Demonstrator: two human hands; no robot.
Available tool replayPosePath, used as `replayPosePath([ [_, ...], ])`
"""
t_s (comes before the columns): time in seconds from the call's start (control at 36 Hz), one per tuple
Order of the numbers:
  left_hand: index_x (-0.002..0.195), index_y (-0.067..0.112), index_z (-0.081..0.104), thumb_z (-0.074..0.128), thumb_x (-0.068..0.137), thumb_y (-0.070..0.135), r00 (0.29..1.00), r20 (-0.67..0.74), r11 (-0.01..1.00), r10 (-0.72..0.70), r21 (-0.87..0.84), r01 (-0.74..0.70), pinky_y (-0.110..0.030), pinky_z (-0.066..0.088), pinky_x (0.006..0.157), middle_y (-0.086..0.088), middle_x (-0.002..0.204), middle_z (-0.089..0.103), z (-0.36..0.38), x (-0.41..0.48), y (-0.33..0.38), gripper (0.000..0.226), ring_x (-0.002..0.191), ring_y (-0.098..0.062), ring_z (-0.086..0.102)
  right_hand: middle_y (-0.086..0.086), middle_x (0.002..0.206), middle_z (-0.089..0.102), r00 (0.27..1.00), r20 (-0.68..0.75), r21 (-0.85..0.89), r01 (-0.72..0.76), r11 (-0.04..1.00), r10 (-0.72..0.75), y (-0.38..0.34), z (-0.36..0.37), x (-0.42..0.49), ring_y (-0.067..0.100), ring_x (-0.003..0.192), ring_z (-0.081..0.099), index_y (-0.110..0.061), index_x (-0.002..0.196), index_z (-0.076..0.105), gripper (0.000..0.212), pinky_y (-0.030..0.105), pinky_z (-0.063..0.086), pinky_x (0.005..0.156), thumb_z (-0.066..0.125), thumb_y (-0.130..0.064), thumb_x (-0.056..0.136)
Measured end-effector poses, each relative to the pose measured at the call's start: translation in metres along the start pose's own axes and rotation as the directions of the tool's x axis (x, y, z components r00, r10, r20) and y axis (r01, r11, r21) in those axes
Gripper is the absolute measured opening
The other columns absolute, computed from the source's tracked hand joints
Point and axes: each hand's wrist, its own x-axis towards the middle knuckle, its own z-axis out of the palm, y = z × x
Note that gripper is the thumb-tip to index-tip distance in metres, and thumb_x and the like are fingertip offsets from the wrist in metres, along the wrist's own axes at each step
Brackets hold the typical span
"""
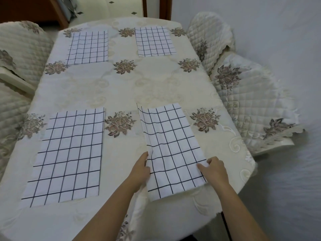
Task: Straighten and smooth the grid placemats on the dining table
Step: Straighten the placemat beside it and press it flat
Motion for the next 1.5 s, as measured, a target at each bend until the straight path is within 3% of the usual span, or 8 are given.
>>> replayPosePath([
  [0.08, 0.142, 0.017, 0.033, 0.032, 0.086, -0.014, 1.0, 0.014, 0.999, 0.009, -0.048, -0.008, -0.035, 0.037, 0.105, 0.003, 0.139, 0.042, 0.015, 0.016, 0.011, 0.063, 0.131, -0.022, 0.039, 0.015, 0.118, 0.05, 0.999, -0.039, 0.042, -0.036, 0.998, 0.038, 0.01, -0.015, 0.014, 0.031, 0.103, 0.054, -0.003, 0.116, 0.048, 0.045, 0.033, 0.043, 0.078, 0.064, -0.03, 0.084],
  [0.17, 0.13, 0.016, 0.045, 0.033, 0.083, -0.018, 1.0, -0.021, 0.99, 0.008, -0.141, -0.011, -0.03, 0.049, 0.083, -0.002, 0.122, 0.055, 0.028, 0.024, 0.025, 0.059, 0.109, -0.021, 0.053, 0.015, 0.118, 0.053, 0.997, -0.047, 0.052, -0.056, 0.997, 0.058, 0.018, -0.027, 0.027, 0.031, 0.103, 0.055, -0.001, 0.118, 0.048, 0.041, 0.03, 0.04, 0.074, 0.062, -0.024, 0.086],
  [0.28, 0.128, 0.01, 0.045, 0.033, 0.084, -0.014, 0.995, -0.104, 0.991, 0.001, -0.132, -0.015, -0.029, 0.044, 0.082, -0.005, 0.117, 0.055, 0.039, 0.035, 0.038, 0.051, 0.102, -0.021, 0.051, 0.012, 0.105, 0.058, 0.999, -0.033, 0.098, -0.034, 0.995, 0.037, 0.018, -0.034, 0.039, 0.024, 0.087, 0.053, -0.002, 0.116, 0.052, 0.029, 0.027, 0.038, 0.063, 0.056, -0.01, 0.088],
  [0.39, 0.127, 0.008, 0.041, 0.039, 0.088, 0.0, 0.976, -0.218, 0.998, -0.006, -0.061, -0.008, -0.028, 0.04, 0.078, -0.005, 0.107, 0.054, 0.045, 0.043, 0.044, 0.04, 0.092, -0.021, 0.05, 0.002, 0.078, 0.049, 0.999, -0.026, 0.152, -0.023, 0.988, 0.027, 0.014, -0.034, 0.047, 0.016, 0.066, 0.045, -0.01, 0.089, 0.05, 0.003, 0.023, 0.03, 0.048, 0.052, -0.008, 0.089],
  [0.53, 0.13, 0.009, 0.039, 0.042, 0.091, 0.008, 0.947, -0.322, 1.0, 0.01, 0.009, -0.007, -0.028, 0.038, 0.069, -0.005, 0.095, 0.056, 0.039, 0.046, 0.04, 0.038, 0.081, -0.02, 0.05, -0.002, 0.062, 0.039, 1.0, -0.016, 0.166, 0.005, 0.986, -0.003, 0.012, -0.032, 0.053, 0.011, 0.054, 0.035, -0.018, 0.062, 0.035, 0.033, 0.025, 0.025, 0.048, 0.051, -0.006, 0.088],
  [0.83, 0.13, 0.013, 0.04, 0.043, 0.092, 0.015, 0.92, -0.387, 0.967, 0.058, 0.252, 0.045, -0.033, 0.045, 0.069, -0.005, 0.082, 0.06, 0.034, 0.028, 0.005, 0.037, 0.079, -0.026, 0.06, 0.005, 0.068, 0.05, 0.999, 0.025, 0.178, 0.016, 0.984, -0.021, 0.022, -0.031, 0.054, 0.022, 0.066, 0.046, -0.004, 0.074, 0.052, 0.012, 0.029, 0.033, 0.058, 0.055, -0.005, 0.086],
  [1.28, 0.11, 0.013, 0.047, 0.04, 0.096, 0.02, 0.909, -0.356, 0.847, 0.217, 0.531, 0.006, -0.028, 0.034, 0.057, 0.005, 0.066, 0.047, 0.03, 0.026, -0.001, 0.017, 0.064, -0.02, 0.049, 0.008, 0.068, 0.043, 0.998, 0.061, 0.14, 0.025, 0.99, -0.033, 0.024, -0.029, 0.051, 0.019, 0.062, 0.038, -0.008, 0.072, 0.046, 0.016, 0.028, 0.028, 0.058, 0.056, -0.006, 0.084],
  [1.5, 0.103, 0.014, 0.046, 0.04, 0.096, 0.019, 0.893, -0.391, 0.859, 0.222, 0.512, 0.011, -0.029, 0.032, 0.054, 0.003, 0.064, 0.047, 0.026, 0.025, -0.005, 0.011, 0.061, -0.02, 0.049, 0.0, 0.056, 0.033, 0.996, 0.044, 0.112, 0.069, 0.991, -0.074, 0.019, -0.025, 0.048, 0.014, 0.051, 0.03, -0.011, 0.06, 0.035, 0.033, 0.029, 0.023, 0.05, 0.056, -0.005, 0.084],
])
